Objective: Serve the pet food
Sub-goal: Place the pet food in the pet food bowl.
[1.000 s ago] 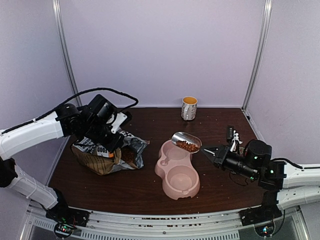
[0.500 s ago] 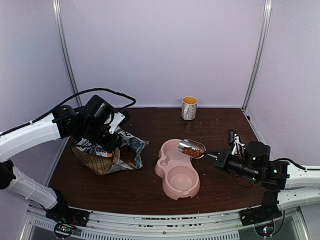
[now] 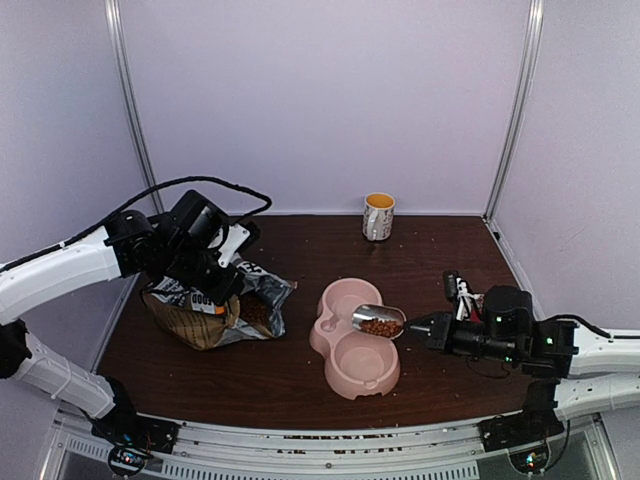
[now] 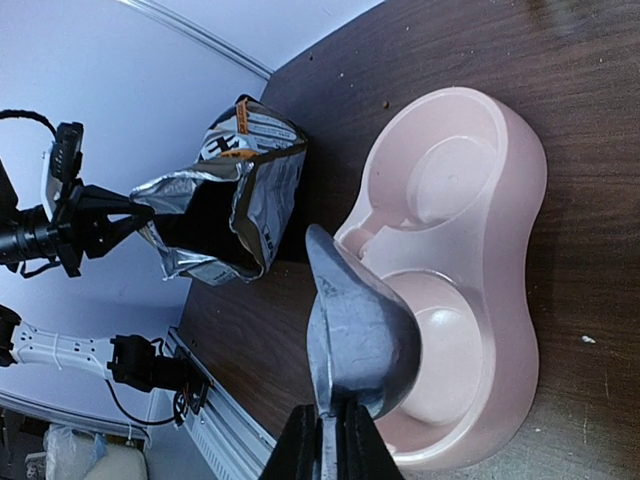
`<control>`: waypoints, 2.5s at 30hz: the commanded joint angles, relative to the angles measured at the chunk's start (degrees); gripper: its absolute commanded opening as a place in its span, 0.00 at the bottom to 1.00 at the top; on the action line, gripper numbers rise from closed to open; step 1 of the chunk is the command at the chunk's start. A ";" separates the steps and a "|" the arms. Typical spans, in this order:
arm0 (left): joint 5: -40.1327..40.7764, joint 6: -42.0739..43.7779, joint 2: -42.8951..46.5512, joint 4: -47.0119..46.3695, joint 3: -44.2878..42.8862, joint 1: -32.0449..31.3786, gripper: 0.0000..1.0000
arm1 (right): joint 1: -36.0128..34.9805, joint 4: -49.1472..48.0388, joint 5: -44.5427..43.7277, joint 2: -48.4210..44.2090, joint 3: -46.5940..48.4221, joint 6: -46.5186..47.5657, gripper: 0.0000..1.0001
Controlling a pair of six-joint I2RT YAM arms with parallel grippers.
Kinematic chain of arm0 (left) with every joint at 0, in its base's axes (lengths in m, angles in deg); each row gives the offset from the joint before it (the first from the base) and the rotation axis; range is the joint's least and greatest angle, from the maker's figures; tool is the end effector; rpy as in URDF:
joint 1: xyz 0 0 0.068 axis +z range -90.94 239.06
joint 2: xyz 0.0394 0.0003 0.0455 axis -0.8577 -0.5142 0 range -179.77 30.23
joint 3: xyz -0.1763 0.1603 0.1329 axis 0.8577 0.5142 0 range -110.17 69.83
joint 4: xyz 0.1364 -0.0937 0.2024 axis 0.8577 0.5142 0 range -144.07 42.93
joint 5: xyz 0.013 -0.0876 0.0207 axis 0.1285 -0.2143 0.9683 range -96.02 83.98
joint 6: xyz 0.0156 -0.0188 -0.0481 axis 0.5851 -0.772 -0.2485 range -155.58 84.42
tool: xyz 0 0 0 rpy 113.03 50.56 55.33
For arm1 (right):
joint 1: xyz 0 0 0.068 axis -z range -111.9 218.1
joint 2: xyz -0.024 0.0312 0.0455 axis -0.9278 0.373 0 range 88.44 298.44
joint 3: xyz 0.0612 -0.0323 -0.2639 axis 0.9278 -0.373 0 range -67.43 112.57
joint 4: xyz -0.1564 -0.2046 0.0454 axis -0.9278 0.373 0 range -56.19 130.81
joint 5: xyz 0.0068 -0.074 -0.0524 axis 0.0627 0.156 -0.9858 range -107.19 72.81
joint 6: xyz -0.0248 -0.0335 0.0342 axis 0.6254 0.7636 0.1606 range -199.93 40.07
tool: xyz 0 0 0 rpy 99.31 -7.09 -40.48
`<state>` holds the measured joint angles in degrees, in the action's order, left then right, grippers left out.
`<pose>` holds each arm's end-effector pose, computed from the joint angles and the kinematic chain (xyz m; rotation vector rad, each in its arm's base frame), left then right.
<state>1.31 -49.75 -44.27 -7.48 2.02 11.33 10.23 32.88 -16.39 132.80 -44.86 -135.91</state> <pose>0.1817 -0.1930 0.3113 0.6743 2.4217 -0.2910 0.0972 0.1556 0.2238 -0.0464 2.1799 1.2673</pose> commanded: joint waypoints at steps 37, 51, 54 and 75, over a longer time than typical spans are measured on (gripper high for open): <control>1.98 -0.33 1.73 -4.30 -1.89 0.26 0.00 | -2.85 15.40 2.55 4.05 9.44 7.30 0.00; 2.16 -0.36 1.74 -4.31 -1.78 0.22 0.00 | -3.56 16.60 1.11 3.83 9.70 7.21 0.00; 2.18 -0.35 1.73 -4.27 -1.80 0.26 0.00 | -3.77 17.22 0.72 3.84 9.94 7.30 0.00; 2.77 -0.33 1.68 -4.26 -1.72 0.26 0.00 | -9.81 41.01 -10.50 15.31 27.20 14.20 0.00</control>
<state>1.68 -49.77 -44.33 -7.53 2.02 11.33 2.87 65.23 -20.39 144.38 -23.75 -124.61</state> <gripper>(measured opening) 0.022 0.087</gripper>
